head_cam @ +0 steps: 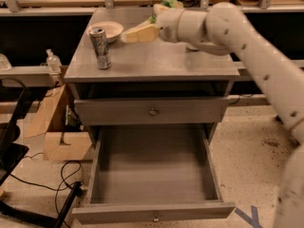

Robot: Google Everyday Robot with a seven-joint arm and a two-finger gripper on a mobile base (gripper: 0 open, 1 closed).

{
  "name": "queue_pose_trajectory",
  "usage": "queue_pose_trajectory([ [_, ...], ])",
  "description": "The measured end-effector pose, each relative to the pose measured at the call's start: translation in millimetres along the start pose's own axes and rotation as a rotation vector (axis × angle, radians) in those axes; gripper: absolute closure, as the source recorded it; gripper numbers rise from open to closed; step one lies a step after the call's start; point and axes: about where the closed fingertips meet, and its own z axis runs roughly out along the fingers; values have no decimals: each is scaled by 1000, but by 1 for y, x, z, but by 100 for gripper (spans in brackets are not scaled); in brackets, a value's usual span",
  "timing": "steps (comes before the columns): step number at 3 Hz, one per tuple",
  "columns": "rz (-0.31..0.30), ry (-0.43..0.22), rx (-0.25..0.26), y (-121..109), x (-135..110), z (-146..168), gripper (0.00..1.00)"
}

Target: Place redbull can into middle drawer

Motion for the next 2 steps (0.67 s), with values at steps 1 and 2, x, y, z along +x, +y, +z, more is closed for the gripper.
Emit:
queue_pose_trajectory([
  [1, 59, 21, -67, 14, 14, 40, 0],
  [2, 107, 13, -104, 32, 28, 65, 0],
])
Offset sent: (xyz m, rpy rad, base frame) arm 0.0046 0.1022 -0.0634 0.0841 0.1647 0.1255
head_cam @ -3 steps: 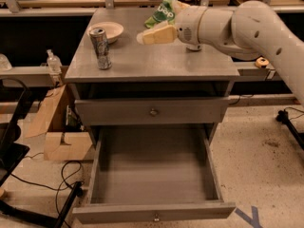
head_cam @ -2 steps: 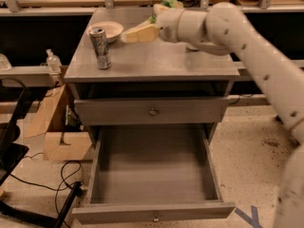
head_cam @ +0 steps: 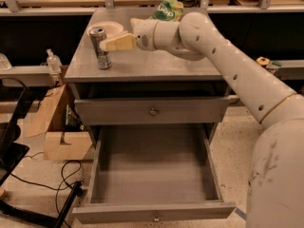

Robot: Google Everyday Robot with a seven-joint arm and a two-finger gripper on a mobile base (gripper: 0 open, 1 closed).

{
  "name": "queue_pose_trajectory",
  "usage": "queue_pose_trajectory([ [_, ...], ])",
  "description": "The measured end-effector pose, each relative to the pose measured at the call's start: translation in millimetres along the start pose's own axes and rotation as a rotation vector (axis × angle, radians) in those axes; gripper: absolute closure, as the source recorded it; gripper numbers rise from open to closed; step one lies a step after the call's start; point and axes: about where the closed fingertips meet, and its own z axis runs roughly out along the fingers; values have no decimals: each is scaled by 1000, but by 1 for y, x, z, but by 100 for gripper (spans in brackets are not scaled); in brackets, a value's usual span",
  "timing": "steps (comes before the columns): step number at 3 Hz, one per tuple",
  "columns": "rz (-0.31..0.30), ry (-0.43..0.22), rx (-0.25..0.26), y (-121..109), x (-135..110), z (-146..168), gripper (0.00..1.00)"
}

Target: Place redbull can into middle drawer

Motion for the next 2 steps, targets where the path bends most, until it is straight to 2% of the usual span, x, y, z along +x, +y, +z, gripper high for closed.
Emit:
queue_pose_trajectory([
  [2, -31, 14, -34, 10, 27, 46, 0],
])
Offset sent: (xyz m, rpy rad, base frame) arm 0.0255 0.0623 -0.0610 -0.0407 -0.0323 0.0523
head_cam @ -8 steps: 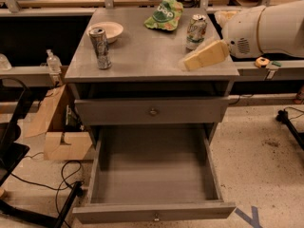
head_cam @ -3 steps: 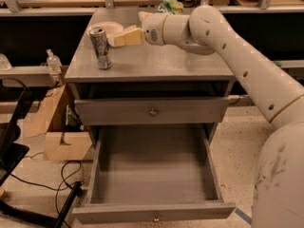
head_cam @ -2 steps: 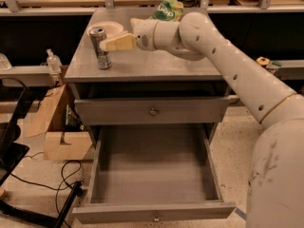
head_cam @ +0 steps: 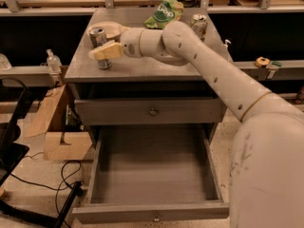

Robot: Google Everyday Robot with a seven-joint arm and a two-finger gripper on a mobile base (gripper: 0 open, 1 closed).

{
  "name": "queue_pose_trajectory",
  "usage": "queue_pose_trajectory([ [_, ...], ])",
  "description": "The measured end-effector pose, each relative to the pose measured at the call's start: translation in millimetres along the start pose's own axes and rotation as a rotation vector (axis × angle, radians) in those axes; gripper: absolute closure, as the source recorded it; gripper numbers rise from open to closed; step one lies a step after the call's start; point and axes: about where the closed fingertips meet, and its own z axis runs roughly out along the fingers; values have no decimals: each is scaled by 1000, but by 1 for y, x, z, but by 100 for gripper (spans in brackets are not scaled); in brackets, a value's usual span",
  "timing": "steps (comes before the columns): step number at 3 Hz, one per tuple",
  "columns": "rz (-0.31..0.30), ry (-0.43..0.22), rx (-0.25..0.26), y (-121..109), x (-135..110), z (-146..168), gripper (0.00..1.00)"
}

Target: Place redbull can into middle drawer

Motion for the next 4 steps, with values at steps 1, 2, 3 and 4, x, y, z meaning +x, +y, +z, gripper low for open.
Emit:
queue_pose_trajectory([
  [1, -6, -5, -18, -2, 12, 19, 18],
  [2, -5, -5, -21, 0, 12, 21, 41],
  [3, -4, -5, -26, 2, 12, 24, 65],
  [4, -4, -4, -31, 4, 11, 26, 95],
])
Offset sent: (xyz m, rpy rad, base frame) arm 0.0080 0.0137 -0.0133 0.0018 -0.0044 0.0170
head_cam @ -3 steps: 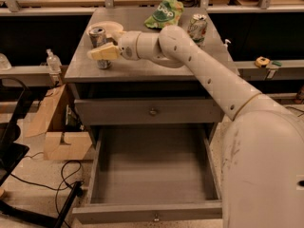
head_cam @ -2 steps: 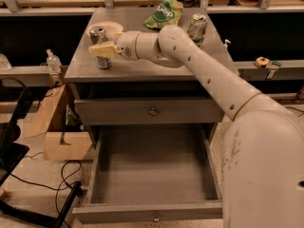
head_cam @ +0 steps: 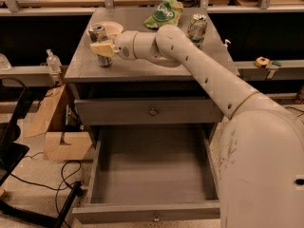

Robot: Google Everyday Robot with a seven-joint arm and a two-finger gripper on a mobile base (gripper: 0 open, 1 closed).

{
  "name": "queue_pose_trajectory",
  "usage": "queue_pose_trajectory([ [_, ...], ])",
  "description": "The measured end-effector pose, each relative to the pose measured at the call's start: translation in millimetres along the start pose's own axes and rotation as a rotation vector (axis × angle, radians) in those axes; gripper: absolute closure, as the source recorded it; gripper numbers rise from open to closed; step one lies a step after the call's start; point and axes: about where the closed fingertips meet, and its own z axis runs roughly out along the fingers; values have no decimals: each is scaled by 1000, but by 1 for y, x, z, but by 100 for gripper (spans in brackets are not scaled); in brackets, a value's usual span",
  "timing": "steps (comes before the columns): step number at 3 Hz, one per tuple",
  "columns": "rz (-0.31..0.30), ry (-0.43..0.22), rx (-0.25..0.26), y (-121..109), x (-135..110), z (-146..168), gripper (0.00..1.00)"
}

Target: Place redbull can into middle drawer

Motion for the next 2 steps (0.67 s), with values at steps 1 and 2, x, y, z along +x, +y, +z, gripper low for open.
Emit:
queue_pose_trajectory([
  [1, -6, 4, -3, -4, -11, -1, 100],
  [2, -37, -36, 13, 10, -37, -26, 100],
])
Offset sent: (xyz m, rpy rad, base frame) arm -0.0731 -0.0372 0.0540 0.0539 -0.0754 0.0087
